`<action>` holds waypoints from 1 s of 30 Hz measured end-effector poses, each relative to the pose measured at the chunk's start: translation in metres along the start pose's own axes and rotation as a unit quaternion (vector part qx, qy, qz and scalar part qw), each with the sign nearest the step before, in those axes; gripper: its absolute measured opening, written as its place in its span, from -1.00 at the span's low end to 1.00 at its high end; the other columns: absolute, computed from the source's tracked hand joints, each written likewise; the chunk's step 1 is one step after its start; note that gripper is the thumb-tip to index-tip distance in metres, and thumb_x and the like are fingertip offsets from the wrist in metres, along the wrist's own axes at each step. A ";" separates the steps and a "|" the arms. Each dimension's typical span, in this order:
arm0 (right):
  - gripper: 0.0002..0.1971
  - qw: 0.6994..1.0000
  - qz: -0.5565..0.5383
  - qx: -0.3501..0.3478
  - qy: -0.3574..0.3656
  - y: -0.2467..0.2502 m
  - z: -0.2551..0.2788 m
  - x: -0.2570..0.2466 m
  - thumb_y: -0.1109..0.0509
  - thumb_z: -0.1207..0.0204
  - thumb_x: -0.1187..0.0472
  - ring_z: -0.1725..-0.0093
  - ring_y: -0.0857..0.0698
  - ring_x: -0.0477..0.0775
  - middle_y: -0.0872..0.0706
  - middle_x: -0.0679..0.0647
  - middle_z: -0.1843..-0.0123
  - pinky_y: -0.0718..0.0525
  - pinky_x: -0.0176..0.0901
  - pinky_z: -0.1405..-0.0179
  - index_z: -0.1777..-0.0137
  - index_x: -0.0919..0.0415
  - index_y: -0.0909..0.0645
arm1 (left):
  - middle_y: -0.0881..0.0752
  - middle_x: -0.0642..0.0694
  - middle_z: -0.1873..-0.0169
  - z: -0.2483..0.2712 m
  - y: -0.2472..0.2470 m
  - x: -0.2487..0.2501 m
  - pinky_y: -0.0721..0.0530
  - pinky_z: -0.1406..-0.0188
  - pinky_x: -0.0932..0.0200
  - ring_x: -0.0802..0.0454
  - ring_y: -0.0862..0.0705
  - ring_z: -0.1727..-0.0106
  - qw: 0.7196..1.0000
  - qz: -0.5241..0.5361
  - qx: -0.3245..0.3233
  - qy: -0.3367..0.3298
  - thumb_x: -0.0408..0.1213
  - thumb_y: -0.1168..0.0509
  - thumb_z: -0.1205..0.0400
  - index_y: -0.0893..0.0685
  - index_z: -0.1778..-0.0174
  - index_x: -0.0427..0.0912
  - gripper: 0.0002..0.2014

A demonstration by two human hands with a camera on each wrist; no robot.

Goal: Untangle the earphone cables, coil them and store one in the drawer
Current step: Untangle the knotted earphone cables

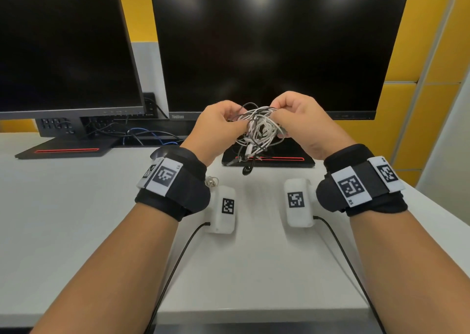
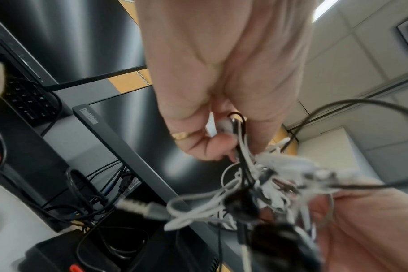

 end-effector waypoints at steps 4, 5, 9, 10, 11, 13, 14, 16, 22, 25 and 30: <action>-0.90 0.999 -0.033 -0.005 -0.002 0.001 0.002 -0.001 -0.36 -0.63 0.32 0.27 -0.73 0.05 -0.75 0.16 0.24 -0.71 -0.13 0.31 0.06 0.11 -0.55 | -0.70 -0.13 0.21 0.004 -0.010 0.004 -0.73 0.15 0.20 0.12 -0.69 0.22 0.996 0.062 -0.061 0.016 -0.23 -0.22 -0.73 -0.59 0.06 -0.26 -0.84; -0.92 1.000 -0.014 -0.009 0.001 0.001 0.002 -0.001 -0.38 -0.62 0.30 0.28 -0.75 0.05 -0.76 0.16 0.24 -0.71 -0.14 0.29 0.04 0.11 -0.57 | -0.69 -0.11 0.21 0.006 -0.012 0.007 -0.71 0.19 0.23 0.13 -0.68 0.22 0.992 0.104 -0.071 0.020 -0.23 -0.18 -0.75 -0.56 0.03 -0.24 -0.84; -0.90 0.997 0.076 -0.032 0.002 -0.002 0.002 0.003 -0.48 -0.56 0.15 0.14 -0.80 0.12 -0.82 0.14 0.17 -0.78 0.00 0.05 0.01 0.15 -0.67 | -0.72 -0.09 0.20 0.009 -0.010 0.012 -0.70 0.27 0.24 0.11 -0.71 0.25 0.977 0.201 -0.065 0.028 -0.24 -0.08 -0.79 -0.49 -0.15 -0.27 -0.82; -0.88 0.996 0.090 -0.026 0.006 -0.002 0.001 0.003 -0.50 -0.55 0.14 0.11 -0.79 0.15 -0.81 0.15 0.16 -0.78 0.05 0.00 0.03 0.17 -0.69 | -0.72 -0.09 0.21 0.009 -0.009 0.011 -0.70 0.27 0.23 0.12 -0.70 0.28 0.976 0.203 -0.067 0.027 -0.23 -0.08 -0.79 -0.49 -0.14 -0.24 -0.83; -0.89 0.995 0.096 -0.009 0.009 0.001 0.001 0.003 -0.49 -0.55 0.15 0.10 -0.78 0.15 -0.80 0.15 0.17 -0.78 0.07 -0.02 0.06 0.19 -0.69 | -0.70 -0.08 0.22 0.010 -0.010 0.011 -0.69 0.29 0.22 0.12 -0.69 0.30 0.975 0.205 -0.076 0.033 -0.19 -0.09 -0.79 -0.49 -0.11 -0.21 -0.83; -0.93 0.995 0.082 0.049 0.001 0.010 -0.001 0.005 -0.43 -0.58 0.24 0.17 -0.76 0.07 -0.76 0.10 0.22 -0.78 0.05 0.05 0.14 0.14 -0.66 | -0.63 -0.06 0.28 0.011 -0.016 0.010 -0.61 0.37 0.25 0.11 -0.58 0.37 0.969 0.214 -0.113 0.054 -0.08 -0.12 -0.77 -0.49 -0.08 -0.16 -0.80; -0.87 0.995 0.070 0.074 -0.009 0.015 -0.002 0.007 -0.37 -0.60 0.29 0.22 -0.74 0.02 -0.73 0.06 0.25 -0.78 0.00 0.14 0.17 0.09 -0.63 | -0.59 -0.05 0.29 0.011 -0.018 0.009 -0.53 0.37 0.25 0.12 -0.50 0.39 0.966 0.215 -0.132 0.063 -0.04 -0.15 -0.75 -0.50 -0.09 -0.14 -0.78; -0.80 0.995 0.042 0.081 -0.036 0.015 -0.002 0.008 -0.27 -0.65 0.33 0.31 -0.70 -0.05 -0.69 0.04 0.26 -0.72 -0.12 0.33 0.16 0.05 -0.60 | -0.60 -0.07 0.23 0.014 -0.022 0.009 -0.47 0.31 0.21 0.15 -0.46 0.40 0.962 0.207 -0.166 0.070 -0.09 -0.26 -0.70 -0.52 -0.15 -0.14 -0.78; -0.83 0.998 0.012 0.016 -0.055 0.000 0.001 0.005 -0.24 -0.68 0.23 0.44 -0.69 -0.04 -0.71 0.11 0.30 -0.57 -0.25 0.55 0.12 0.16 -0.61 | -0.68 -0.09 0.26 0.011 -0.017 0.005 -0.50 0.45 0.29 0.18 -0.54 0.43 0.988 0.088 -0.120 0.051 -0.28 -0.40 -0.61 -0.55 -0.02 -0.22 -0.82; -0.78 0.999 0.032 -0.021 -0.021 0.000 0.004 0.002 -0.37 -0.64 0.12 0.36 -0.71 -0.05 -0.74 0.07 0.34 -0.62 -0.20 0.35 0.23 0.16 -0.63 | -0.71 -0.16 0.21 0.003 -0.002 0.001 -0.58 0.44 0.27 0.08 -0.64 0.29 0.991 0.122 -0.021 0.045 -0.28 -0.37 -0.64 -0.54 0.01 -0.24 -0.85; -0.87 0.991 -0.115 -0.064 -0.015 -0.003 0.006 -0.005 -0.31 -0.68 0.31 0.30 -0.73 -0.02 -0.75 0.09 0.26 -0.71 -0.17 0.26 0.11 0.19 -0.62 | -0.70 -0.15 0.20 0.000 0.009 0.000 -0.77 0.20 0.10 0.02 -0.73 0.20 0.994 0.105 0.025 0.010 -0.43 -0.34 -0.64 -0.51 0.06 -0.21 -0.88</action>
Point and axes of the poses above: each hand's wrist, its own z-axis away from the middle knuckle, its own y-axis out of the back of the hand, x = y × z, the point moved 7 cm from there along -z, towards the middle knuckle
